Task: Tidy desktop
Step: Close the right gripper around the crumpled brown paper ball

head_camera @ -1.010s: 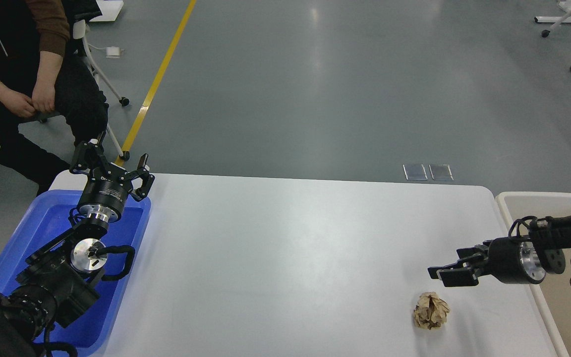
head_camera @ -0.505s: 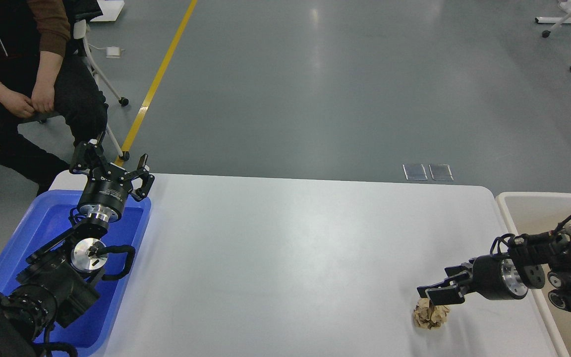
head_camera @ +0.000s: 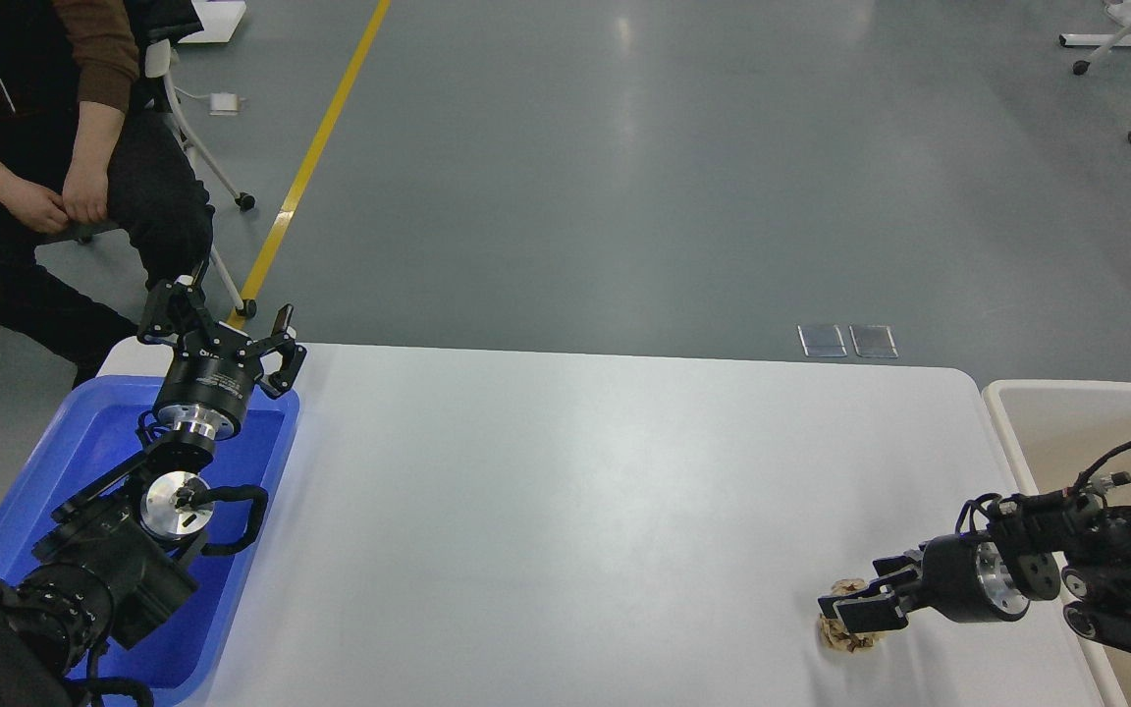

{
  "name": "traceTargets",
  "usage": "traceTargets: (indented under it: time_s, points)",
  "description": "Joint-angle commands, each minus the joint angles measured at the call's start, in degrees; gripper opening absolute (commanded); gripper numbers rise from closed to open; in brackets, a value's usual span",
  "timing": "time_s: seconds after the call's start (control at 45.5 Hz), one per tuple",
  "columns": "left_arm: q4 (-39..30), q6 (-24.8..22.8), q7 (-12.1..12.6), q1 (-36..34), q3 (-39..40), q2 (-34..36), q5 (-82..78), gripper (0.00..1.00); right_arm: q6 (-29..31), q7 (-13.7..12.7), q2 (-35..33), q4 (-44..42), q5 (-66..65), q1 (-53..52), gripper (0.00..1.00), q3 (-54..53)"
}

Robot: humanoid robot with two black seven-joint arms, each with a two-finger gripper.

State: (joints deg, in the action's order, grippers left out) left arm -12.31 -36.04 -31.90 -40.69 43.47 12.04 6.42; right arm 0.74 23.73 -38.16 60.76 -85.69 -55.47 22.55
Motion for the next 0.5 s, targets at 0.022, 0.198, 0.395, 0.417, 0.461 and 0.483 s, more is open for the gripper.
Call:
traceTargets:
  time_s: [0.022,0.198,0.395,0.417,0.461,0.483]
  points:
    - [0.00,0.00,-0.01,0.00,0.03,0.00,0.00,1.00,-1.18,0.09,2.65,-3.36,-0.01,2.64,1.00,-0.14]
    - [0.00,0.00,-0.01,0.00,-0.06,0.00,0.00,1.00,-1.79,0.09,3.62,-5.03,-0.01,3.87,1.00,-0.14]
    - [0.00,0.00,-0.01,0.00,0.03,0.00,0.00,1.00,-3.55,0.18,3.62,-5.74,-0.01,4.58,0.99,0.03]
    - [0.00,0.00,-0.01,0.00,0.03,0.00,0.00,1.00,-3.81,0.18,3.62,-5.74,-0.09,4.58,0.99,0.03]
    - [0.00,0.00,-0.01,0.00,0.03,0.00,0.00,1.00,-4.69,0.18,3.62,-5.82,-0.09,4.58,0.96,0.03]
    - [0.00,0.00,-0.01,0.00,0.03,0.00,0.00,1.00,-5.22,0.27,3.62,-5.91,-0.09,4.58,0.94,0.03]
